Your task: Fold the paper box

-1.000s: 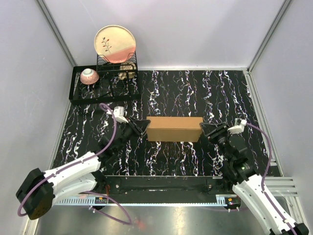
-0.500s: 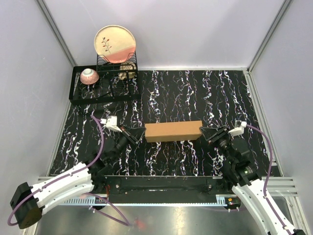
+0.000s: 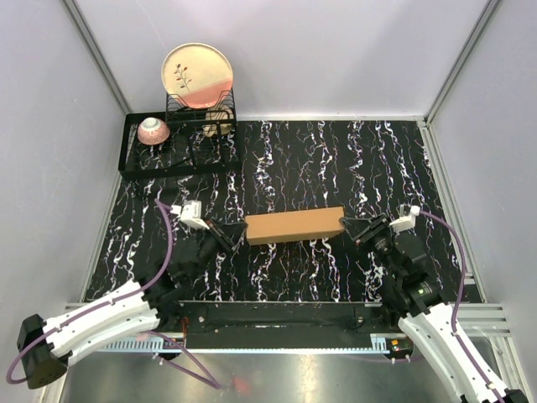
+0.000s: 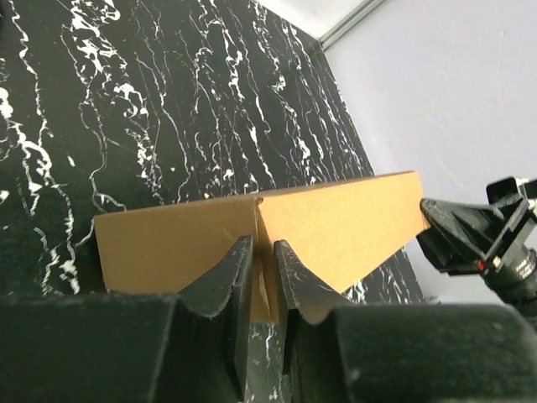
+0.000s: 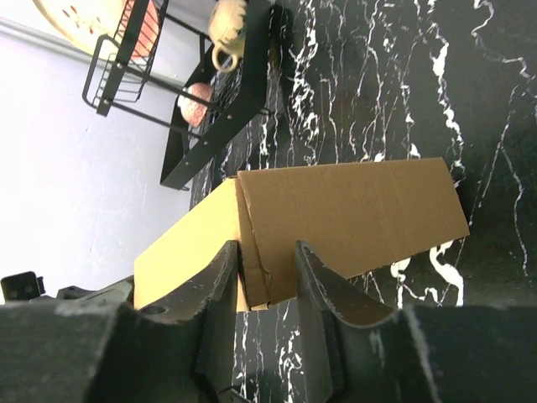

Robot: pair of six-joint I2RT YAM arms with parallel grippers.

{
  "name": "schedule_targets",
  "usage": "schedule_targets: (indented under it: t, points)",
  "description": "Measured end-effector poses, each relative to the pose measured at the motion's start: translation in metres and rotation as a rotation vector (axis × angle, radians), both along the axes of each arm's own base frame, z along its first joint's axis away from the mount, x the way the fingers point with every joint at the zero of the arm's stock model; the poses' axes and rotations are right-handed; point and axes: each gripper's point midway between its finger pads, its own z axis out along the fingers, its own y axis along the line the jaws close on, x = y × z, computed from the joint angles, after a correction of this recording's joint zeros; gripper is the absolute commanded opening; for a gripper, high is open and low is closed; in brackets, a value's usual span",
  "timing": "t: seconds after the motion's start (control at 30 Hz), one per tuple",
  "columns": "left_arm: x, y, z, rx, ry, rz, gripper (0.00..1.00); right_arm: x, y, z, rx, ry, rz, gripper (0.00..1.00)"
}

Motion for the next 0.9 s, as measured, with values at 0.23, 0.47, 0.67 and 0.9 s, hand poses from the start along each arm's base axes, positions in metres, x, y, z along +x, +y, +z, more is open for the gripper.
schedule_targets:
  t: [0.23, 0.47, 0.67, 0.9]
  points:
    - [-0.018, 0.028, 0.004, 0.04, -0.075, -0.004, 0.47, -0.007, 0.008, -0.002, 0.025, 0.017, 0.052, 0.48]
    - [-0.032, 0.016, 0.0, 0.098, -0.101, -0.135, 0.44, -0.013, 0.01, -0.015, 0.034, 0.082, 0.063, 0.58]
    - [-0.046, -0.018, -0.045, 0.199, 0.041, -0.3, 0.4, -0.033, -0.006, -0.083, -0.088, 0.313, 0.022, 0.64]
    - [-0.048, -0.011, -0.04, 0.141, 0.025, -0.261, 0.52, -0.028, -0.021, -0.071, -0.139, 0.272, -0.045, 0.67]
